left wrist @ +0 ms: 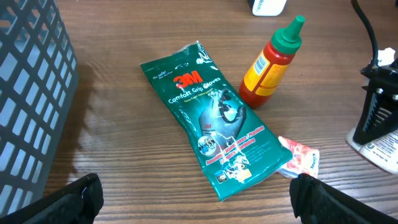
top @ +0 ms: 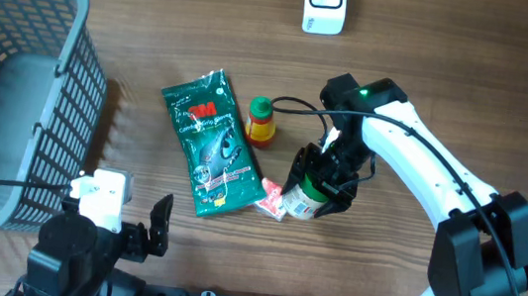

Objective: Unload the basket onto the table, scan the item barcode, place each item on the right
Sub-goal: 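Grasp the green-lidded jar with the right gripper and lift it, then carry the jar with the right gripper to the white scanner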

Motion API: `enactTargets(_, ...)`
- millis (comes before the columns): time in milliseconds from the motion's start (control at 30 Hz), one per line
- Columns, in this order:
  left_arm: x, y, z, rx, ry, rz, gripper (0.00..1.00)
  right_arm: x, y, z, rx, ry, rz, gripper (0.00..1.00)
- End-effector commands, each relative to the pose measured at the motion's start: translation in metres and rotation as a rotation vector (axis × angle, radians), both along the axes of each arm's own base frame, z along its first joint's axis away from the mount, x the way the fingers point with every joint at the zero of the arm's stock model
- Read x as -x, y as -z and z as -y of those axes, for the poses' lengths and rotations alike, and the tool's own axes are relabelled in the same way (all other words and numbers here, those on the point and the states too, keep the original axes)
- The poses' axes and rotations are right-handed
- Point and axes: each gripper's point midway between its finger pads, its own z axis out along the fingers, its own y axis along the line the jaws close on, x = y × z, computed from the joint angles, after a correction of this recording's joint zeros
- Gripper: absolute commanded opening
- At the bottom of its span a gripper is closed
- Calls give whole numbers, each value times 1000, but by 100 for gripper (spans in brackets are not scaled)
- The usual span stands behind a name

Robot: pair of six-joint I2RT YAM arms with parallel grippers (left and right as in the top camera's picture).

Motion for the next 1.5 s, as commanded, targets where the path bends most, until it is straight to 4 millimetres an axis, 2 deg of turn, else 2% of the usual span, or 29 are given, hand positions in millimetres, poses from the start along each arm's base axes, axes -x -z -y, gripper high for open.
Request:
enactTargets(0, 0, -4, 1, 14, 2, 7, 100, -6, -13, -7, -43, 26, 32, 61)
enactTargets(300, 0, -4, 1, 14, 2, 7, 100, 7, -17, 0, -55, -52, 11, 61)
enactTargets(467, 0, -4, 1, 14, 2, 6, 100, 6, -16, -1, -72, -81, 36, 61)
enactTargets(533, 0, -4, 1, 14, 2, 7, 100, -6, -10, -2, -69, -88, 96, 61)
enactTargets(667, 0, -4, 1, 14, 2, 7, 100, -61, 5, -4, -50, -86, 350, 61)
enactTargets(733, 0, -4, 1, 14, 2, 7, 100, -90, 10, 6, 11, -29, 445, 61)
enactTargets(867, 0, -4, 1, 14, 2, 7, 100, -171, 7, 39, 153, 70, 754, 61)
enactTargets(933, 0, -4, 1, 14, 2, 7, 100, -211, -7, 46, 191, 116, 929, 61)
enactTargets(1033, 0, -4, 1, 13, 2, 7, 100, -256, -37, 42, 194, 135, 1164, 61)
enactTargets(1100, 0, -4, 1, 13, 2, 7, 100, -285, -59, 50, 250, 182, 1320, 58)
enactTargets(1167, 0, -4, 1, 14, 2, 7, 100, -305, -75, 55, 295, 172, 1444, 57)
enactTargets(1267, 0, -4, 1, 14, 2, 6, 100, -330, -89, 45, 278, 139, 1594, 55)
enactTargets(1333, 0, -4, 1, 14, 2, 7, 100, -353, -91, 37, 279, 94, 1723, 50)
enactTargets(1467, 0, -4, 1, 14, 2, 7, 100, -379, -84, 28, 263, 111, 1865, 54)
